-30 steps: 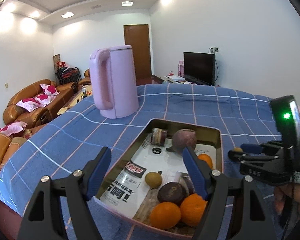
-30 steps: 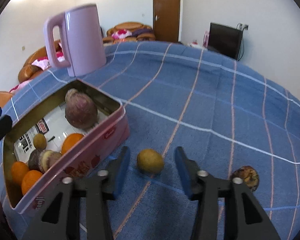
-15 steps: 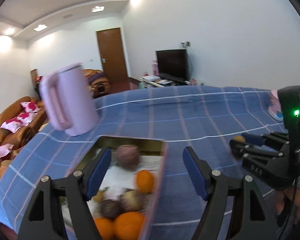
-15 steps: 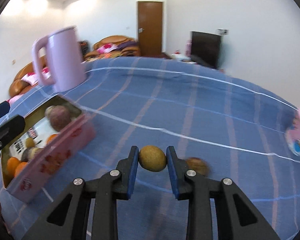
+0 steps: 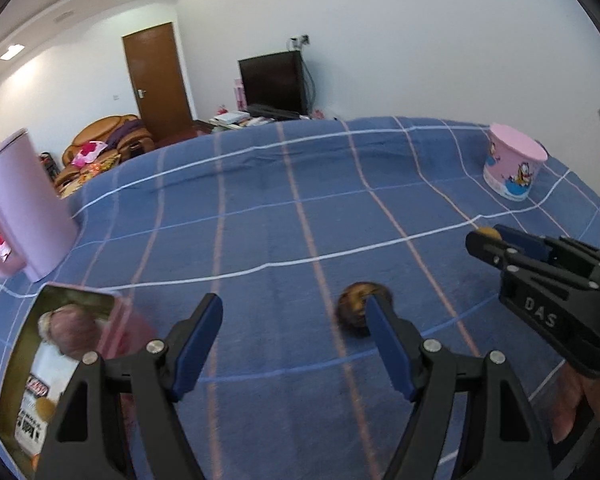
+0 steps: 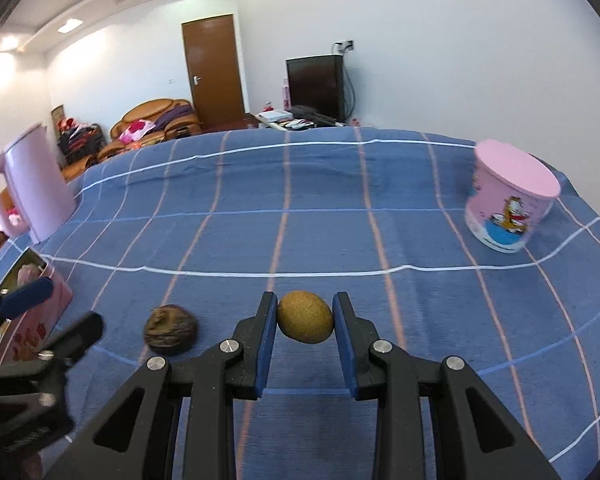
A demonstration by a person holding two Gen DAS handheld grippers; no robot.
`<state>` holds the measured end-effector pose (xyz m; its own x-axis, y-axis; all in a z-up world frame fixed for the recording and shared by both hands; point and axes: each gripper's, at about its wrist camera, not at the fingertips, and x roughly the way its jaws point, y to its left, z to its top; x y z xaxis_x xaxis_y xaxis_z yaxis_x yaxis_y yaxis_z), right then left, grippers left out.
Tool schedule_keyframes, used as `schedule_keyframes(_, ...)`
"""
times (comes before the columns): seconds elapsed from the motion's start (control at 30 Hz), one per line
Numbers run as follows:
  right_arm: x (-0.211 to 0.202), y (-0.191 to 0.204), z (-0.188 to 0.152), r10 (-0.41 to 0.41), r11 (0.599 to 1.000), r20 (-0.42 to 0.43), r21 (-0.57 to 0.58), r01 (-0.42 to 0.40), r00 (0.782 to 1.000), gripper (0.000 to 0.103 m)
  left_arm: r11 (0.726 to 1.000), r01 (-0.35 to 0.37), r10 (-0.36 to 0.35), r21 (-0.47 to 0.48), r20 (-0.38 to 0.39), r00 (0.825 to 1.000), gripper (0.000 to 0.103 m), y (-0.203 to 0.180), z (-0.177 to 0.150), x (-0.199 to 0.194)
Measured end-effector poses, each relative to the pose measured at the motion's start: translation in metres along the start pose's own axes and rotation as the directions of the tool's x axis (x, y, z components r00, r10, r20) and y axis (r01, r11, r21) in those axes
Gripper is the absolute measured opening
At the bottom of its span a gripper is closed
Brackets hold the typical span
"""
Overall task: Organize fruits
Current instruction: 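Move the left tool to the dark brown dried fruit and grasp it, then lift the dark fruit with the left tool and the yellow-green fruit with the right tool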
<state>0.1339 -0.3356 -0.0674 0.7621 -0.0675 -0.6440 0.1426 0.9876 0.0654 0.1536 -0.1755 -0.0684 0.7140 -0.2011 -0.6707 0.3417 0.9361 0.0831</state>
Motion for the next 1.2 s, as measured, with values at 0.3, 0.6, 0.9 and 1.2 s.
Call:
schedule_keyframes(0.3, -0.006, -0.01, 0.0, 0.002, 1.0, 0.017, 0.025, -0.003, 1.0, 0.03, 0.999, 0.032, -0.03, 0.031, -0.062, 0.998, 0.076, -0.024, 0.006, 0.032)
schedule_keyframes(0.6, -0.005, -0.007, -0.003, 0.001, 1.0, 0.019, 0.016, -0.001, 1.0, 0.03, 0.996, 0.085, -0.083, 0.006, -0.154, 0.985, 0.072, -0.028, 0.008, 0.054)
schedule_keyframes(0.9, -0.005, -0.004, -0.004, 0.013, 1.0, 0.015, 0.005, -0.014, 1.0, 0.03, 0.993, 0.115, -0.115, -0.006, -0.159, 0.981, 0.047, -0.027, 0.007, 0.055)
schedule_keyframes(1.2, -0.008, -0.005, -0.005, 0.021, 1.0, 0.041, -0.007, -0.02, 0.999, 0.03, 0.994, 0.107, -0.108, -0.013, -0.155, 0.982, 0.043, -0.025, 0.007, 0.054)
